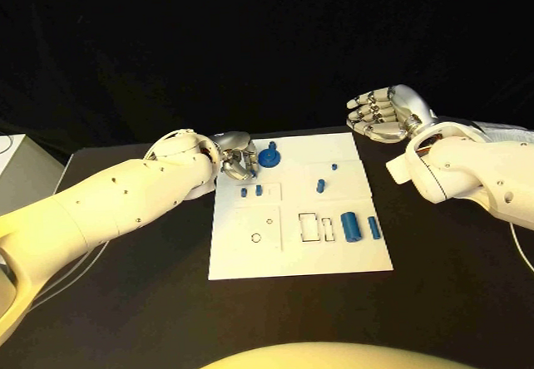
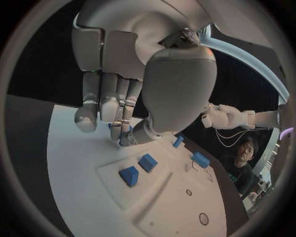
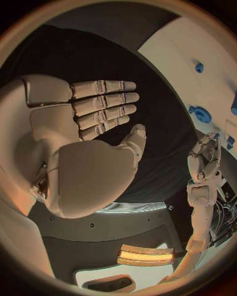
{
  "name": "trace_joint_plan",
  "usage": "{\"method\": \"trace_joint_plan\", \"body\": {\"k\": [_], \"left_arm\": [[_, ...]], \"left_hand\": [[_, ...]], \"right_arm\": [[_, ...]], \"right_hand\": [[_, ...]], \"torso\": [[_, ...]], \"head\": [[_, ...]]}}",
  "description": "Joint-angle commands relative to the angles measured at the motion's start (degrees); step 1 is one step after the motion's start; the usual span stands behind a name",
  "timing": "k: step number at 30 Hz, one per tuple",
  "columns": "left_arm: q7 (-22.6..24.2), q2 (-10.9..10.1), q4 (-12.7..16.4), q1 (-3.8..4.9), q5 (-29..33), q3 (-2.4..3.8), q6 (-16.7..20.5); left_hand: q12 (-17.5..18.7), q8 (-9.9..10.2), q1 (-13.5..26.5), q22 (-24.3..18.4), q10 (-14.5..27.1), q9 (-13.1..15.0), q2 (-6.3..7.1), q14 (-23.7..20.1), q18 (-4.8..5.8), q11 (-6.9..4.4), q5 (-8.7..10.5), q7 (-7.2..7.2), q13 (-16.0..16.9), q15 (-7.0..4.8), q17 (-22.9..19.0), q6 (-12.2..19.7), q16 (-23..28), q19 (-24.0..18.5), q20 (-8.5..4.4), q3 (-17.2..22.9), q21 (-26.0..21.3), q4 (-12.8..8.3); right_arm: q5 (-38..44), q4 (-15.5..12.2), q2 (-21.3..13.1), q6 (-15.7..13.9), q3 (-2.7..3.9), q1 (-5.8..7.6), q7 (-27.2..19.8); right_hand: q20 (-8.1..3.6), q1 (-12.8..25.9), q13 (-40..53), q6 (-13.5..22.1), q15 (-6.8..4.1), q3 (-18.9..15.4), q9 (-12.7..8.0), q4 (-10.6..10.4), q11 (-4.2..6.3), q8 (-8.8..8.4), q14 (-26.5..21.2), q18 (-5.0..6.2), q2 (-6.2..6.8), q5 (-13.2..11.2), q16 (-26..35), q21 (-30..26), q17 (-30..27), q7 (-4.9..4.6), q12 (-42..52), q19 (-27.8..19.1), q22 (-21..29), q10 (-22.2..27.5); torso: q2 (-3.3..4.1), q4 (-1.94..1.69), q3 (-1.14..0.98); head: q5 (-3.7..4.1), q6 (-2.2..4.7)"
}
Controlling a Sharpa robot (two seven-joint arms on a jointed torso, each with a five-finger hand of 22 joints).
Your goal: Assemble the parts on the task board
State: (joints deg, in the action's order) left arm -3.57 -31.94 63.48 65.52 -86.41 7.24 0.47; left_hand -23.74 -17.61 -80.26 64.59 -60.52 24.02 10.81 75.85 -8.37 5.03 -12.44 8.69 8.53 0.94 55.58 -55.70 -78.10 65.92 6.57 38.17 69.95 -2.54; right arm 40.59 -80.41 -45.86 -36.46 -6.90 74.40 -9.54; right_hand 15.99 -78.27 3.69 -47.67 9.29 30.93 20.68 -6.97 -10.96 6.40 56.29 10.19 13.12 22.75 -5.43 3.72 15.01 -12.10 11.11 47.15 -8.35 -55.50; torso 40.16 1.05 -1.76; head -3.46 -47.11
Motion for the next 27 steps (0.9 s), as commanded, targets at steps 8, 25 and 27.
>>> {"method": "trace_joint_plan", "body": {"k": [8,25,27], "left_arm": [[-0.2,0.3,-0.1,-0.12,-0.2,-0.1,-1.9],[0.2,0.2,0.0,-0.15,0.6,-0.21,-2.6],[0.2,0.2,-0.1,-0.15,0.6,-0.25,-2.6]], "left_hand": [[0.3,0.1,0.5,-0.1,-0.6,0.1,-0.25,0.1,0.94,-0.09,0.06,-0.1,0.0,-0.02,-0.1,-0.5,-0.1,-0.4,-0.01,-0.2,-0.5,0.0],[0.4,0.1,0.5,-0.3,-0.8,0.1,-0.33,0.1,0.9,-0.15,0.08,-0.15,0.1,-0.06,-0.2,-0.6,-0.1,-0.5,-0.03,-0.3,-0.6,-0.1],[0.5,0.1,0.7,-0.4,-0.8,0.1,-0.26,0.0,0.87,-0.14,0.15,-0.16,0.2,-0.07,-0.2,-0.6,-0.1,-0.7,-0.03,-0.4,-0.8,0.0]], "right_arm": [[0.2,-0.1,-0.1,0.6,0.02,-0.01,-0.7],[0.1,-0.1,0.0,0.7,0.02,-0.01,-0.5],[0.1,-0.1,0.0,0.8,0.02,-0.01,-0.5]], "right_hand": [[0.11,0.6,-0.1,-0.3,0.08,0.1,-0.1,0.3,-0.29,0.06,0.1,0.3,-0.14,0.1,0.3,-0.1,-0.1,-2.5,-0.3,0.1,0.0,-0.3],[0.13,0.7,-0.1,-0.3,0.09,0.1,-0.1,0.3,-0.3,0.03,0.1,0.31,-0.14,0.1,0.3,-0.1,-0.2,-2.5,-0.4,0.1,0.3,-0.3],[0.13,0.8,-0.1,-0.3,0.1,0.1,-0.2,0.3,-0.31,0.02,0.1,0.31,-0.14,0.1,0.3,-0.1,-0.2,-2.51,-0.4,0.1,0.3,-0.3]], "torso": [[0.0,0.0,0.02],[0.0,-0.09,0.03],[0.0,-0.1,0.02]], "head": [[0.06,-0.23],[0.06,-0.39],[0.08,-0.41]]}}
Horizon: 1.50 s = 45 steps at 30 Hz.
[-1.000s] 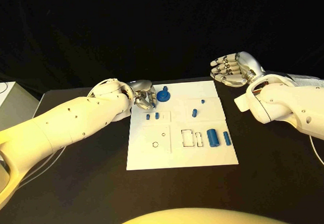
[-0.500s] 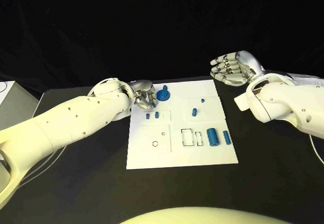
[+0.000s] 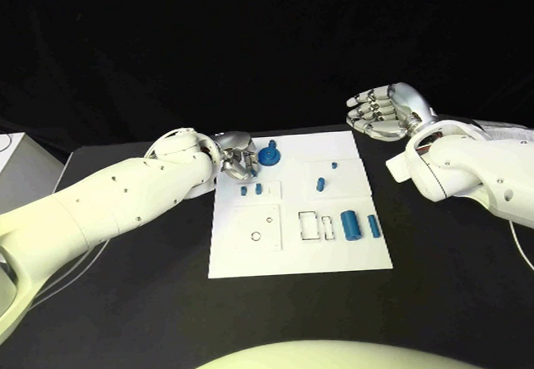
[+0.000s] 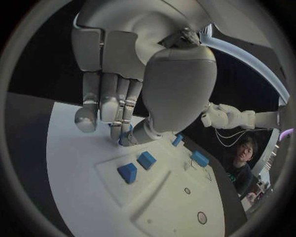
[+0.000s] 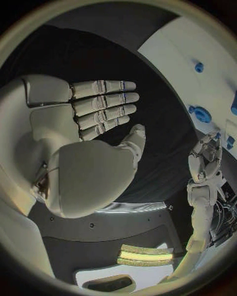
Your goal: Assemble the parts on the task board
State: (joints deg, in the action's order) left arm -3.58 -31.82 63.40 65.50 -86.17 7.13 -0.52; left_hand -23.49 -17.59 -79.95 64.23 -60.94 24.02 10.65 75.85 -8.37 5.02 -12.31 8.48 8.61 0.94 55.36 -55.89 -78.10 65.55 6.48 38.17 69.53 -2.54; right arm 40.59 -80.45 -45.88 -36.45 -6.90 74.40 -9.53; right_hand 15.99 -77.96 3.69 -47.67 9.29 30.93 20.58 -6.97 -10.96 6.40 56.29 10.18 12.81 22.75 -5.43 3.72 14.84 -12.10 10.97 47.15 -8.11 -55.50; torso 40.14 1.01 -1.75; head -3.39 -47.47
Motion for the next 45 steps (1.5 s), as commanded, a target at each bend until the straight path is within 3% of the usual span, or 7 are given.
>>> {"method": "trace_joint_plan", "body": {"k": [1,8,13,31,45], "left_arm": [[0.2,0.1,0.0,-0.14,0.3,-0.17,-1.5],[0.1,0.0,-0.1,-0.14,-1.0,-0.63,-0.4],[0.2,-0.1,0.0,-0.14,-1.3,-0.92,0.2],[0.1,-0.2,0.1,-0.14,-1.7,-1.09,0.9],[-0.7,-0.4,0.0,-0.15,-1.6,-1.08,1.2]], "left_hand": [[0.3,0.1,0.4,-0.1,-0.4,0.1,-0.06,0.0,0.87,-0.14,0.06,0.05,0.1,-0.07,-0.1,-0.4,0.0,-0.4,0.07,-0.5,-0.4,0.0],[0.9,1.5,1.3,-1.7,0.7,-0.3,0.62,-1.1,0.53,0.09,0.1,0.21,0.5,0.17,-1.6,1.4,0.4,-2.0,0.26,-1.7,-2.0,0.2],[0.9,1.7,1.5,-2.2,1.2,-0.3,0.8,-1.5,0.44,0.23,0.07,0.26,0.6,0.29,-2.1,1.5,0.5,-2.4,0.36,-2.0,-2.5,0.3],[1.0,2.1,1.8,-2.6,1.7,-0.4,1.0,-1.9,0.37,0.34,0.0,0.3,0.9,0.43,-2.5,1.9,0.5,-2.7,0.53,-2.2,-3.0,0.5],[0.6,5.2,2.1,-3.2,3.1,-1.4,1.6,-2.4,0.29,0.55,-0.05,-0.52,1.9,0.66,-3.2,7.3,0.1,-2.7,0.8,-2.2,-3.7,0.7]], "right_arm": [[0.1,-0.1,0.0,0.8,0.02,-0.01,-0.5],[0.1,0.0,-0.1,0.8,0.02,-0.01,-0.5],[0.1,0.0,-0.2,1.2,0.02,-0.01,-0.4],[0.2,0.1,-0.2,1.3,0.02,-0.01,-0.3],[0.2,0.2,-0.1,0.7,0.01,-0.06,-0.6]], "right_hand": [[0.13,0.5,-0.1,-0.3,0.1,0.1,-0.1,0.3,-0.31,0.02,0.1,0.31,0.17,0.1,0.3,-0.1,-0.1,-2.51,-0.3,0.1,0.1,-0.3],[0.13,0.5,-0.1,-0.3,0.1,0.1,-0.1,0.3,-0.31,0.02,0.1,0.31,0.17,0.1,0.3,-0.1,-0.1,-2.51,-0.3,0.1,0.1,-0.3],[0.16,0.8,-0.1,-0.3,0.15,-0.1,-0.1,0.1,-0.37,-0.04,0.1,0.29,0.24,0.1,0.4,-0.1,-0.2,-2.58,-0.4,0.1,0.3,-0.2],[0.17,0.9,-0.1,-0.3,0.16,-0.1,-0.1,0.1,-0.37,-0.06,0.0,0.29,0.25,0.1,0.5,-0.1,-0.3,-2.58,-0.4,0.1,0.4,-0.2],[0.2,0.8,-0.1,-0.1,0.2,-0.1,-0.2,0.3,-0.38,-0.16,-0.1,0.27,0.33,0.2,0.6,-0.1,-0.4,-2.56,-0.5,0.0,0.6,-0.1]], "torso": [[0.01,-0.07,0.02],[0.01,0.08,0.01],[0.0,0.01,0.02],[0.0,0.02,-0.01],[-0.03,-0.01,0.03]], "head": [[0.04,-0.06],[0.12,-0.04],[0.31,-0.04],[0.34,0.09],[0.45,0.08]]}}
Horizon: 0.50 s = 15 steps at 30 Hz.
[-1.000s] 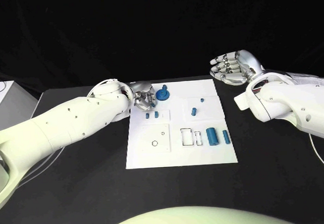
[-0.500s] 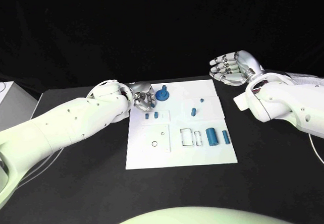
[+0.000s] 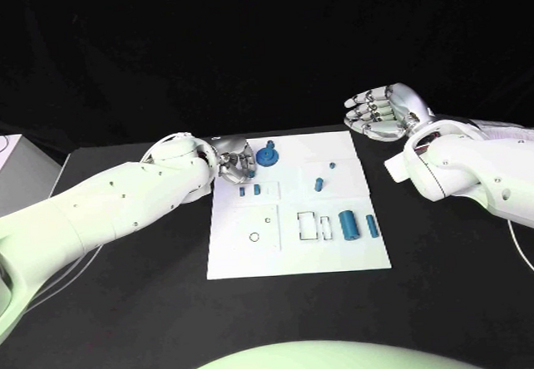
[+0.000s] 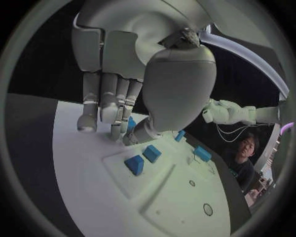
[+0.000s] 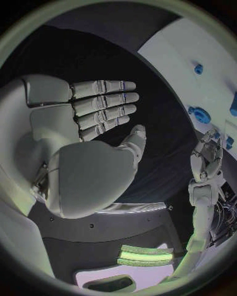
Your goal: Assemble the parts on the task board
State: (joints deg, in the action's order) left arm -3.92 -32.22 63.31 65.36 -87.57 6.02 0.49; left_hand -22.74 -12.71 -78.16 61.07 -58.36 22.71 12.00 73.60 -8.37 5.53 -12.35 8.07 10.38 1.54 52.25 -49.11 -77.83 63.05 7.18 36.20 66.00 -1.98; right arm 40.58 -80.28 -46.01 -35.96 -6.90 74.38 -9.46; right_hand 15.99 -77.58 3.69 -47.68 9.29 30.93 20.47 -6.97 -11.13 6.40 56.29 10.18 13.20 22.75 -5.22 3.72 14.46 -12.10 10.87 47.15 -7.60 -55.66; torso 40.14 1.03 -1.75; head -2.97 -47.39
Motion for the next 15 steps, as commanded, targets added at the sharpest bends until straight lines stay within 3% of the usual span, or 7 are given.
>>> {"method": "trace_joint_plan", "body": {"k": [1,9,14,15], "left_arm": [[-0.4,-0.1,0.1,-0.01,-0.2,0.03,0.2],[-0.6,-0.4,-0.1,-0.05,-0.1,0.07,1.1],[-0.6,-0.9,-0.3,-0.09,0.3,0.23,1.7],[-0.6,-1.1,-0.4,-0.13,0.6,0.32,2.0]], "left_hand": [[-0.2,0.4,0.3,0.0,0.5,-0.1,0.26,-0.2,0.29,0.05,-0.01,-0.15,0.1,0.07,0.0,0.7,-0.2,-0.2,0.1,-0.3,-0.2,0.2],[-0.3,1.1,0.3,-0.2,0.8,-0.3,0.36,-0.3,0.27,0.09,-0.06,-0.56,0.4,0.1,-0.2,2.2,-0.3,-0.1,0.13,-0.3,-0.4,0.2],[-0.3,1.3,0.2,-0.3,0.9,-0.4,0.34,-0.3,0.23,0.11,-0.08,-0.61,0.4,0.11,-0.4,2.6,-0.3,-0.2,0.14,-0.2,-0.5,0.2],[-0.2,1.2,0.2,-0.7,1.1,-0.3,0.24,-0.7,0.13,0.17,-0.1,-0.4,0.4,0.14,-1.2,2.5,0.0,-0.6,0.14,-0.2,-0.8,0.3]], "right_arm": [[0.3,0.0,0.0,0.3,0.01,-0.04,-0.6],[0.9,0.2,-0.1,0.8,0.01,-0.11,-0.3],[2.6,0.8,-0.1,2.8,0.01,-0.15,0.7],[3.5,1.0,-0.1,3.5,0.01,-0.16,1.0]], "right_hand": [[0.2,0.4,-0.1,-0.1,0.2,-0.1,-0.1,0.3,-0.22,-0.16,-0.1,0.27,-0.05,0.2,0.4,-0.1,-0.1,-2.56,-0.4,0.0,0.1,0.1],[-0.02,-0.3,-0.1,-0.4,-0.16,0.1,-0.2,1.1,-0.01,-0.13,1.2,0.42,-0.03,0.2,-0.2,0.3,-0.2,-2.37,-0.5,1.1,0.5,-0.2],[-1.2,-1.3,-0.1,-1.5,-1.43,0.6,-0.3,2.4,0.78,0.33,5.3,0.49,-0.07,-0.4,-2.2,1.4,0.3,-1.47,-0.6,4.8,0.7,-1.1],[-1.97,-1.4,-0.1,-2.2,-2.14,0.7,-0.3,2.8,1.3,0.61,7.2,0.44,-0.13,-0.7,-3.2,2.2,0.8,-1.11,-0.3,6.7,0.5,-2.0]], "torso": [[-0.02,-0.03,0.05],[-0.02,0.04,0.0],[-0.07,0.1,0.02],[-0.07,0.07,0.04]], "head": [[0.02,0.01],[0.01,0.12],[0.15,0.28],[0.22,0.33]]}}
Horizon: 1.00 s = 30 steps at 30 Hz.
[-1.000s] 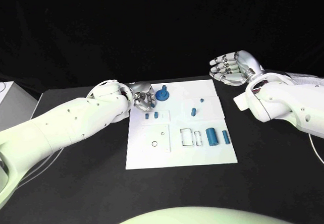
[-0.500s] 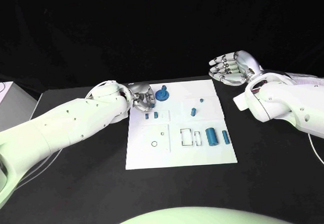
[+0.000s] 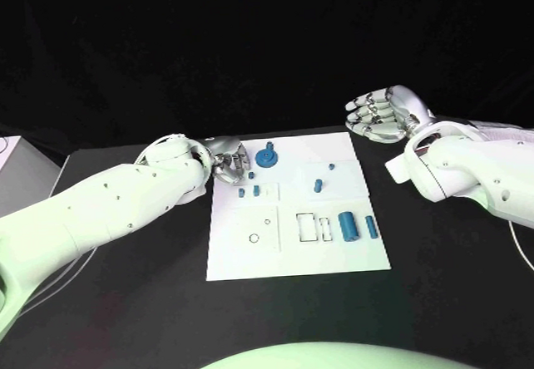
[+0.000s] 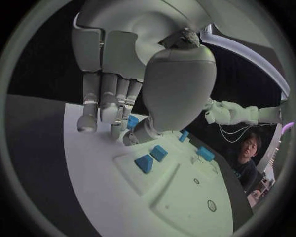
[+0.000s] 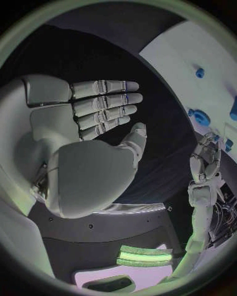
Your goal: Assemble the parts on the task board
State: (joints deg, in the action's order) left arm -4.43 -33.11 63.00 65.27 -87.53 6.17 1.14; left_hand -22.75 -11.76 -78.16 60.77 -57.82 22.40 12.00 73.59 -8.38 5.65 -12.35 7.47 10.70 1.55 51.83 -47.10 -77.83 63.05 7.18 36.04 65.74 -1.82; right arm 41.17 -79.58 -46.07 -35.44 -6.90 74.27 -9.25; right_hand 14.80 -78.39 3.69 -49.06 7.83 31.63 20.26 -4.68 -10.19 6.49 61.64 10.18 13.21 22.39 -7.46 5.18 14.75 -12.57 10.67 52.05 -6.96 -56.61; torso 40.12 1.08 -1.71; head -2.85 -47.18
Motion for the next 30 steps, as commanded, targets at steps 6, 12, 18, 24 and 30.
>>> {"method": "trace_joint_plan", "body": {"k": [6,12,18,24,30], "left_arm": [[0.8,-2.0,0.6,-1.13,6.4,2.26,4.8],[2.6,-4.0,2.1,-2.15,14.2,4.36,6.5],[4.7,-5.7,4.4,-2.56,15.8,5.02,5.9],[5.7,-7.6,7.7,-3.88,16.5,6.04,7.6],[9.6,-10.7,12.4,-8.32,33.1,10.7,11.2]], "left_hand": [[-0.6,-1.5,-0.9,-2.2,0.9,0.7,-0.82,-2.3,-0.4,0.18,-0.14,1.99,0.4,0.14,-4.1,-2.3,1.2,-2.2,0.08,1.1,-2.1,-0.4],[-1.8,-2.2,-0.7,-3.8,0.5,1.0,-0.66,-3.3,-0.8,0.15,-0.02,2.22,1.0,0.13,-6.0,-3.2,2.2,-4.0,0.04,0.7,-3.5,-0.6],[-4.4,-2.3,-1.3,-4.2,1.3,0.9,-0.76,-3.6,-0.91,-0.09,-0.2,2.0,2.4,-0.05,-6.0,-3.2,2.2,-4.7,0.0,0.2,-4.0,-1.2],[-11.0,-2.5,-1.8,-3.4,2.4,0.7,-1.65,-3.0,-0.81,-0.7,-0.35,1.78,5.9,-0.63,-4.5,-3.6,1.2,-4.5,-0.52,0.2,-3.2,-2.0],[-12.1,-2.5,-1.0,-9.0,7.1,0.4,-2.69,-12.1,-2.19,0.42,-0.36,2.48,6.1,0.16,-20.4,-4.0,9.7,-11.0,-0.16,1.9,-8.9,-1.5]], "right_arm": [[11.1,1.8,-0.1,8.4,0.02,-0.06,3.5],[19.6,2.6,-0.2,12.0,0.02,-0.08,5.7],[26.7,2.5,-0.3,12.9,0.02,-0.23,8.0],[34.9,2.3,0.0,14.2,0.02,-0.48,12.5],[43.7,2.4,1.2,16.1,0.01,-0.73,17.5]], "right_hand": [[-6.06,-1.8,0.1,-5.6,-5.36,-3.5,0.2,2.7,3.25,2.46,14.1,0.3,-1.58,-3.3,-8.0,8.3,6.0,1.85,0.7,12.4,-3.9,-7.7],[-9.8,-2.1,0.2,-9.2,-7.56,-6.6,-1.0,3.9,5.04,2.34,21.3,-0.32,-2.77,-3.8,-16.5,20.0,14.8,3.31,-2.3,14.9,-12.7,-13.3],[-10.84,-1.9,3.2,-10.6,-8.98,-6.6,-2.0,3.9,6.9,1.71,23.4,0.13,-2.41,-3.9,-27.5,28.5,23.8,4.22,-1.6,15.1,-19.7,-19.5],[-10.93,-1.4,6.9,-10.2,-9.13,-6.0,-2.3,3.2,7.04,1.33,22.5,0.14,-1.62,-4.0,-36.1,30.5,30.9,4.32,0.2,14.7,-21.9,-18.8],[-10.47,-0.6,6.5,-9.8,-8.56,-4.4,-2.5,1.8,6.05,0.95,23.9,0.13,-0.96,-4.8,-47.8,32.2,40.5,3.79,-3.3,15.7,-23.5,-15.1]], "torso": [[-0.17,-0.1,-0.05],[-0.16,-0.22,0.03],[-0.24,-0.33,0.11],[-0.14,-0.17,0.2],[-0.1,-0.14,-0.04]], "head": [[0.5,0.5],[0.65,0.91],[0.65,1.27],[1.04,1.6],[2.13,1.96]]}}
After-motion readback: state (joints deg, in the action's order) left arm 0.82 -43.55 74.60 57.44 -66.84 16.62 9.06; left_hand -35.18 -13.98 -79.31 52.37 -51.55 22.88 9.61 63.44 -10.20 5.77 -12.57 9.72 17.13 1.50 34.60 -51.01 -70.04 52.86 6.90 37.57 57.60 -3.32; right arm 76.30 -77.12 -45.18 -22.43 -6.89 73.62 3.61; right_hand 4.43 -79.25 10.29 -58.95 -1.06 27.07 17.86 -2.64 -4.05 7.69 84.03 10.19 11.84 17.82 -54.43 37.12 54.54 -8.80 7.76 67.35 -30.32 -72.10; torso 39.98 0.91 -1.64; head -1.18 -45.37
